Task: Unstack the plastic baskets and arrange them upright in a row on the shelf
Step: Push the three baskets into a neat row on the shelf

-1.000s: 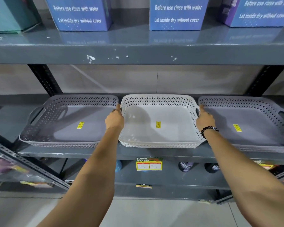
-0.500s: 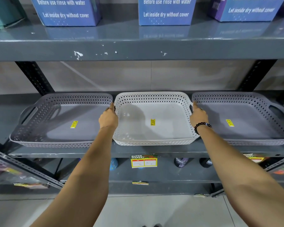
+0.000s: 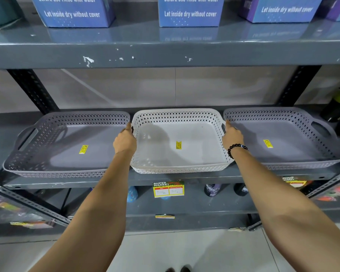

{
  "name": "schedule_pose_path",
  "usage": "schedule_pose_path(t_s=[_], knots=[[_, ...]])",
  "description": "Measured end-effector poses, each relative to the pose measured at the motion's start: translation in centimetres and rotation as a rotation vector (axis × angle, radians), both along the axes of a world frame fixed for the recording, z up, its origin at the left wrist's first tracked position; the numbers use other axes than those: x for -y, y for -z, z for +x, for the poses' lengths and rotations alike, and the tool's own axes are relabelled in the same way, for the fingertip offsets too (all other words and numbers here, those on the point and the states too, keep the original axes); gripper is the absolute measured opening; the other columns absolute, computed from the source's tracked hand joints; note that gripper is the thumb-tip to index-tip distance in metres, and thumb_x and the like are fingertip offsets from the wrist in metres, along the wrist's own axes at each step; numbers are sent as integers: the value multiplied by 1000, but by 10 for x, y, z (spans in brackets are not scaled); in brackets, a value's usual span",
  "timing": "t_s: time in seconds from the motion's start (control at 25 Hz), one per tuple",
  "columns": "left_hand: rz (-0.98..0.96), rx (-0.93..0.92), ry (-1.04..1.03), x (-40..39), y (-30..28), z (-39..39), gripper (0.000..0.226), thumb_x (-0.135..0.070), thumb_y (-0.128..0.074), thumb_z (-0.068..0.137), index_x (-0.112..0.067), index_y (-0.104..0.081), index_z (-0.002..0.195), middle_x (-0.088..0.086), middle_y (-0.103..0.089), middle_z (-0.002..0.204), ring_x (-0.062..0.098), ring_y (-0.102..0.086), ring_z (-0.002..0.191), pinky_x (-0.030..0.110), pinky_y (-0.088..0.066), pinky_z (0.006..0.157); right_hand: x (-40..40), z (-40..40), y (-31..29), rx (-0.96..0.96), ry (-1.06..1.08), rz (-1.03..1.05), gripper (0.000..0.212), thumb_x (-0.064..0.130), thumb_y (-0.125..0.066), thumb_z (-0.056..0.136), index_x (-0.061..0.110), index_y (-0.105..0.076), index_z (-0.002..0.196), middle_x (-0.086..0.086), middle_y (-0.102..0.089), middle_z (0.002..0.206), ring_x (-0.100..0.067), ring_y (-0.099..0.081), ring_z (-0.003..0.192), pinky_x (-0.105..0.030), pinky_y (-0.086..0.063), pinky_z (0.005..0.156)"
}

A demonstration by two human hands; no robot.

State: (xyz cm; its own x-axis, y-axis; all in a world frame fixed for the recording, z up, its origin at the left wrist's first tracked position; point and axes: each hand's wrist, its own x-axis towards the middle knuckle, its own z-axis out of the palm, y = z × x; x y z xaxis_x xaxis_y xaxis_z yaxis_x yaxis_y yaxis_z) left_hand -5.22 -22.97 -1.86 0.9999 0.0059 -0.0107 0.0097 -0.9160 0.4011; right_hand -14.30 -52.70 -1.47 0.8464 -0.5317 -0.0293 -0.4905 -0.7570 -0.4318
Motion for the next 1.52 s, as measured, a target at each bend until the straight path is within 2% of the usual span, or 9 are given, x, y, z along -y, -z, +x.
schedule_pose_path(t_s=[0.08, 0.16, 0.24, 0.36, 0.64, 0.76, 1.12, 1.32, 1.52], knots=[[-5, -5, -3, 0, 1, 0, 63, 6, -32, 93, -19, -23, 150, 21, -61, 121, 39, -60, 105, 43, -50, 81, 0, -1, 0, -6, 9, 15, 63, -10, -34, 91, 8, -19, 150, -24, -62, 90, -38, -60, 97, -35, -47, 72], [-5, -5, -2, 0, 1, 0, 63, 5, -32, 93, -19, -23, 150, 22, -60, 122, 39, -60, 107, 43, -49, 82, 0, -2, -1, -13, 2, 17, 64, -10, -33, 91, 9, -18, 150, -10, -47, 64, -31, -55, 82, -30, -42, 68], [-4, -5, 2, 0, 1, 0, 63, 5, -32, 93, -19, -23, 150, 22, -60, 123, 40, -59, 107, 43, -49, 82, -1, -2, -1, -11, 1, 24, 64, -11, -33, 91, 9, -18, 150, -3, -38, 58, -26, -49, 77, -28, -39, 67], [-7, 0, 5, 0, 1, -1, 63, 6, -31, 93, -18, -22, 151, 22, -60, 123, 40, -59, 107, 44, -49, 83, 0, -2, 0, 6, 4, 25, 63, -10, -34, 91, 8, -19, 150, -20, -61, 81, -36, -58, 88, -31, -42, 69], [-8, 0, 11, -1, 0, -3, 63, 5, -30, 93, -17, -22, 151, 22, -61, 121, 40, -60, 105, 43, -49, 81, 1, -1, 1, 4, -6, -2, 63, -9, -34, 92, 8, -19, 150, -30, -63, 102, -40, -61, 98, -36, -47, 72], [-3, -3, 16, -2, -1, -4, 62, 5, -30, 93, -16, -22, 151, 22, -60, 122, 40, -60, 106, 43, -49, 81, 1, -2, 2, -1, -6, -3, 63, -9, -35, 92, 8, -18, 150, -30, -61, 98, -39, -59, 93, -36, -45, 70], [-1, 6, 28, -3, -1, -7, 62, 5, -30, 92, -15, -22, 150, 20, -61, 121, 39, -60, 103, 43, -50, 80, 2, -2, 4, -7, -6, -13, 64, -8, -36, 91, 8, -18, 150, -31, -63, 108, -41, -60, 102, -40, -50, 76], [-6, 3, 28, -3, 1, -6, 62, 5, -30, 92, -16, -22, 150, 20, -61, 122, 39, -60, 104, 44, -51, 82, 4, -2, 5, -4, 1, -3, 65, -10, -36, 90, 8, -17, 150, -26, -57, 86, -36, -58, 84, -30, -40, 67], [-14, 2, 16, -3, 1, -6, 62, 5, -29, 92, -16, -22, 150, 20, -61, 123, 38, -60, 105, 43, -50, 81, 4, -2, 8, -1, 2, -10, 65, -9, -35, 91, 8, -17, 150, -31, -63, 103, -42, -61, 99, -36, -46, 70]])
